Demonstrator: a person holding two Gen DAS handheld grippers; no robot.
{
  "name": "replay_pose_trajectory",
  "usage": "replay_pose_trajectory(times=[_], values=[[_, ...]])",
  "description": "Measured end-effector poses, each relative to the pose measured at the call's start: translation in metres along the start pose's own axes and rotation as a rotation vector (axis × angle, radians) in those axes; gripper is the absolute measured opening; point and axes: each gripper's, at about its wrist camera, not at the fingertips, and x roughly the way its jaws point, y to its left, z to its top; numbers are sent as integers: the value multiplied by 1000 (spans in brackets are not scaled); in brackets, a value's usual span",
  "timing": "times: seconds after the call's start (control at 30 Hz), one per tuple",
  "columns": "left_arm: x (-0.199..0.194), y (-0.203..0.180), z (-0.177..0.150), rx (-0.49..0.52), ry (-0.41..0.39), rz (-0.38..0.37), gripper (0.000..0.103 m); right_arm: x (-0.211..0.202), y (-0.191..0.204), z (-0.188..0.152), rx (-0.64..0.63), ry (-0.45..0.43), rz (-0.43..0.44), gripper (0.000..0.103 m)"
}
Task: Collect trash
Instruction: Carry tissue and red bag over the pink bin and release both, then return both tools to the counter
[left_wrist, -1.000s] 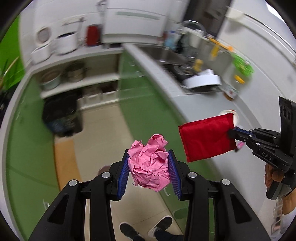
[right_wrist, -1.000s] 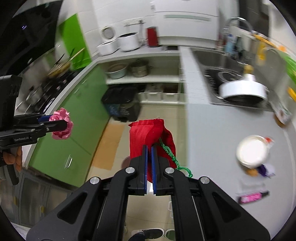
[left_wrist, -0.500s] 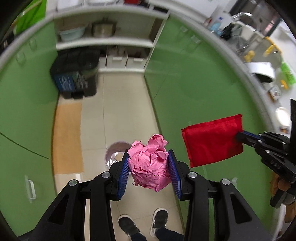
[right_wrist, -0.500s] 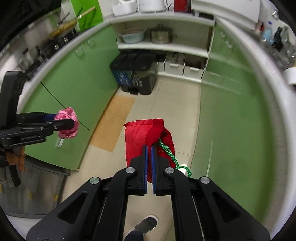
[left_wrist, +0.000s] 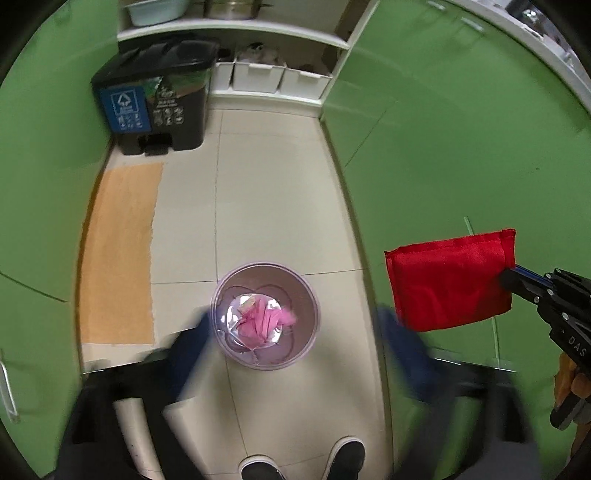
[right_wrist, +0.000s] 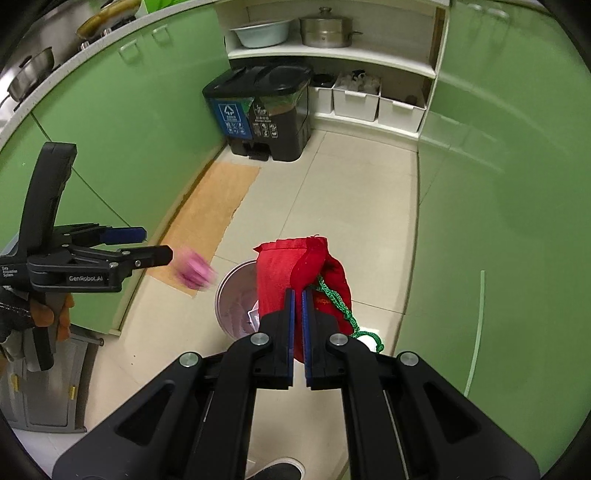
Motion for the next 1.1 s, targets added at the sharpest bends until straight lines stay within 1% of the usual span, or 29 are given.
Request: replay_pose_trajectory(times=[0.13,0.4,0.5,0.53,0.57,0.63,0.67,0.73,0.8,0.9,1.03,1.1], values=[[6,15,0,-25,-5,-4,97,25,7,3,-18,20,22,3],[-10,49,3,-86,-49,6,97,80,25,8,-55,70,89,4],[-14,58,3,-95,-66,11,97,98,31,9,-65,79,101,7],[-15,61,3,-97,-74,12,97,104,32,9,-68,79,96,10],[-14,63,3,-98,-77,12,97,107,33,9,-67,78,93,17],[-13,67,3,-100,-85,12,97,114,32,9,-49,68,99,75],[-13,67,3,-102,-87,11,97,116,32,9,-36,63,112,81],[-13,68,2,-102,-88,9,97,118,31,7,-31,66,95,97],[-12,67,1,-96,-85,13,97,118,28,6,-9,76,103,98],[-14,62,0,-94,-72,10,97,109,25,5,12,74,80,98],[-29,48,2,-85,-55,2,97,78,16,7,57,86,68,98],[-45,36,4,-82,-45,-11,97,49,13,10,75,90,59,98]])
